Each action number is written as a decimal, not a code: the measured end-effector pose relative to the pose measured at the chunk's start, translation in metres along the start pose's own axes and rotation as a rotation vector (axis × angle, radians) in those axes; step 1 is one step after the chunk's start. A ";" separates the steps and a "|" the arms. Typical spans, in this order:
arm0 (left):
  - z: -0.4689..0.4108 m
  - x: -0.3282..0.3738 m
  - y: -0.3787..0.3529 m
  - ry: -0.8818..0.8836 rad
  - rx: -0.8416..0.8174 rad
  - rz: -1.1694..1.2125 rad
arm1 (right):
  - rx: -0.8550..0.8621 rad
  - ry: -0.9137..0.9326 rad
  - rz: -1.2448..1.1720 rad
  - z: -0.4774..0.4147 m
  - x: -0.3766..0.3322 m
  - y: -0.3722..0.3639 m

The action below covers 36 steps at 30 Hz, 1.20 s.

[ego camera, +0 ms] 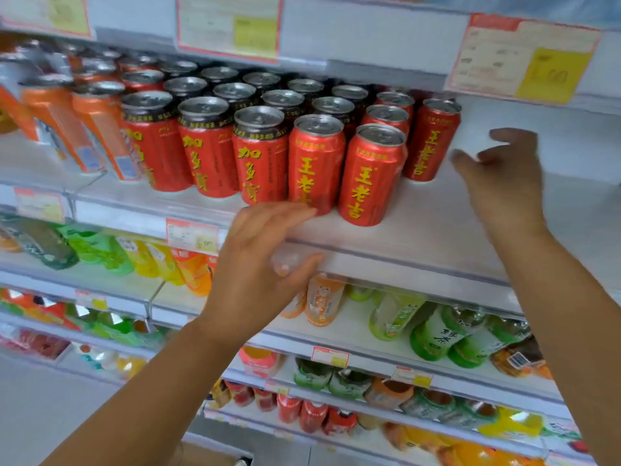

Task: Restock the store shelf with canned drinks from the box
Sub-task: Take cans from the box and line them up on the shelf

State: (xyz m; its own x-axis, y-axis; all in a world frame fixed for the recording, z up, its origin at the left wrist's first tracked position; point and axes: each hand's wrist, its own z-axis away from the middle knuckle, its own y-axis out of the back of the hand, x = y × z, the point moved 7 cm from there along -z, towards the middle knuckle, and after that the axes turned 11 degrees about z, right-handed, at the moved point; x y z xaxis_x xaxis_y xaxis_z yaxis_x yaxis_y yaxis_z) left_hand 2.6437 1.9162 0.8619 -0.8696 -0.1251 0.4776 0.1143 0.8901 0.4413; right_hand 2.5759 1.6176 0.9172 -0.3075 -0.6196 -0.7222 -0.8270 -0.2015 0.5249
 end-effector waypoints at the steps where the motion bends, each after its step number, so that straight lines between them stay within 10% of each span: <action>1: 0.016 -0.002 0.014 0.007 0.038 -0.024 | 0.068 0.083 -0.074 0.025 -0.009 0.012; 4: 0.086 -0.046 0.047 0.247 0.011 -0.049 | -0.018 0.220 -0.223 0.110 -0.027 0.006; 10: 0.309 -0.151 0.078 1.201 -0.216 -0.100 | -0.869 0.276 -0.198 0.307 -0.033 -0.153; 17: 0.583 -0.177 0.056 1.878 -0.337 -0.036 | -1.531 0.224 0.302 0.522 0.142 -0.355; 36: 0.959 -0.339 -0.198 2.269 -0.126 0.150 | -1.672 0.683 1.055 0.778 0.480 -0.653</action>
State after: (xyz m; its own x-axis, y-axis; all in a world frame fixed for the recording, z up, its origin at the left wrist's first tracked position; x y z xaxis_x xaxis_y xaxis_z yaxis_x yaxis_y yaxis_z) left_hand 2.4557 2.2028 -0.1159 0.9223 -0.2906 0.2548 0.2039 0.9259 0.3181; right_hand 2.6017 2.0420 -0.1231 0.2379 -0.9669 0.0919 0.7445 0.2423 0.6221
